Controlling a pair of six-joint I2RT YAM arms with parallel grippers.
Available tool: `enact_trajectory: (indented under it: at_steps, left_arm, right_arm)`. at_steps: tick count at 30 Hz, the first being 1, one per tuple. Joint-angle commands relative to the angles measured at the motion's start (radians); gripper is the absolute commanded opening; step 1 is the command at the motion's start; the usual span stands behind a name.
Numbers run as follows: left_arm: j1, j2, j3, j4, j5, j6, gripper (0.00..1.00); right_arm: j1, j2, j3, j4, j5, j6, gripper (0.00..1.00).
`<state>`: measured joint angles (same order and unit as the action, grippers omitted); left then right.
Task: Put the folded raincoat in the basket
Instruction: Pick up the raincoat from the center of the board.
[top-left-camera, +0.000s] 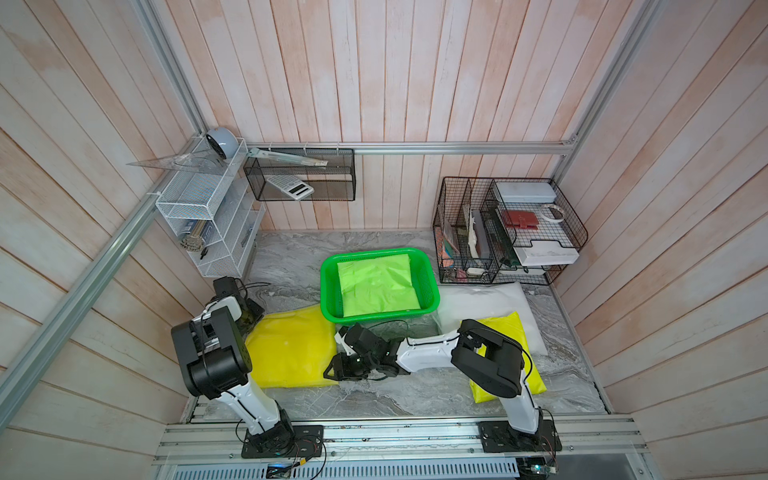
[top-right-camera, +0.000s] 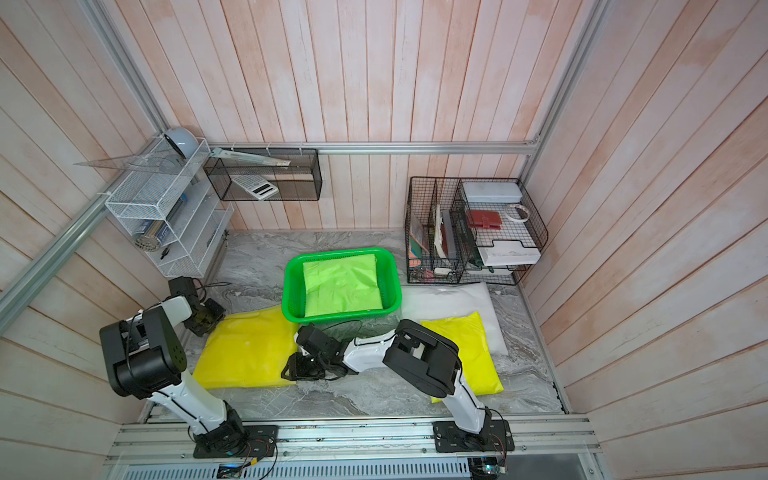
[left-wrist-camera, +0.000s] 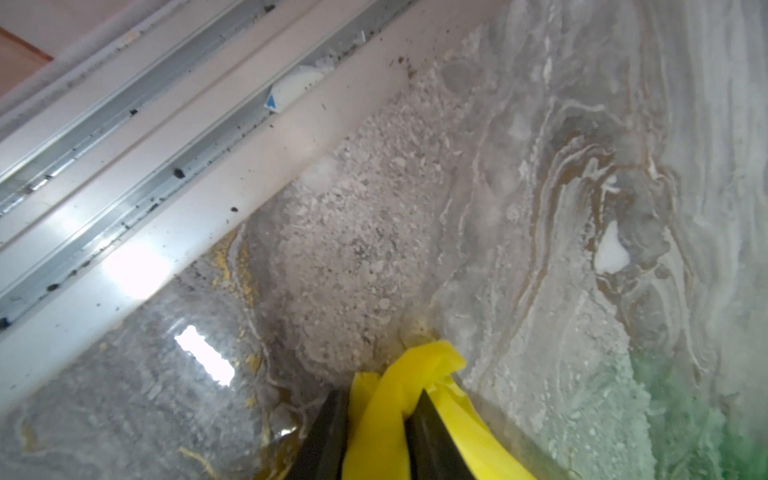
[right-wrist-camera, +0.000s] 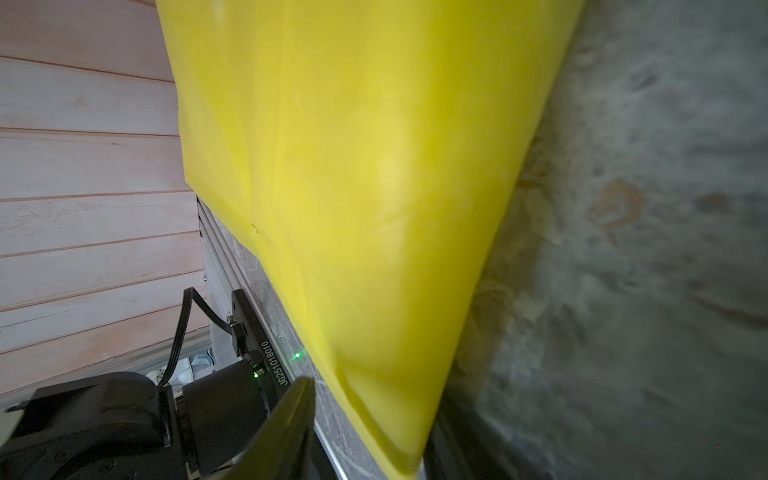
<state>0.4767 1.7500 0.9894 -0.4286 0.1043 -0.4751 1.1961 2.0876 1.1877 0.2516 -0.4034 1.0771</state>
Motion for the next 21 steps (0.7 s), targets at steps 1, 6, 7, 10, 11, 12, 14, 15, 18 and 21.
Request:
enact_trajectory:
  at_steps: [1, 6, 7, 10, 11, 12, 14, 15, 18, 21]
  left_arm:
    - [-0.001, -0.013, -0.037, -0.030, 0.026, -0.010, 0.28]
    - [0.000, -0.014, -0.037, -0.041, 0.028, -0.010, 0.27]
    - [0.000, -0.015, -0.037, -0.042, 0.028, -0.009, 0.27]
    - [0.008, -0.024, -0.046, -0.043, 0.033, -0.015, 0.21]
    - [0.013, -0.027, -0.051, -0.041, 0.040, -0.020, 0.21]
    - [0.019, -0.032, -0.055, -0.039, 0.051, -0.023, 0.18]
    - [0.026, -0.047, -0.053, -0.052, 0.057, -0.026, 0.16]
    - [0.026, -0.060, -0.051, -0.059, 0.055, -0.026, 0.14]
    - [0.035, -0.105, -0.031, -0.120, 0.005, -0.032, 0.00]
    - [0.062, -0.161, -0.039, -0.158, -0.020, -0.032, 0.00]
  right_arm:
    - [0.000, 0.042, 0.005, -0.027, -0.015, 0.009, 0.46]
    - [-0.001, 0.060, 0.024, -0.040, -0.008, 0.014, 0.40]
    - [-0.001, 0.065, 0.028, -0.038, -0.010, 0.015, 0.36]
    - [0.000, 0.080, 0.039, -0.020, -0.014, 0.014, 0.20]
    - [-0.001, 0.081, 0.038, -0.019, -0.014, 0.014, 0.15]
    - [-0.003, 0.079, 0.036, -0.018, -0.013, 0.012, 0.10]
    - [-0.001, 0.064, 0.015, -0.005, -0.002, 0.011, 0.00]
    - [-0.001, 0.055, 0.005, 0.001, 0.000, 0.010, 0.00]
    - [0.002, 0.030, -0.010, 0.000, -0.008, -0.002, 0.00]
    - [0.011, 0.017, 0.004, 0.007, -0.050, -0.006, 0.00]
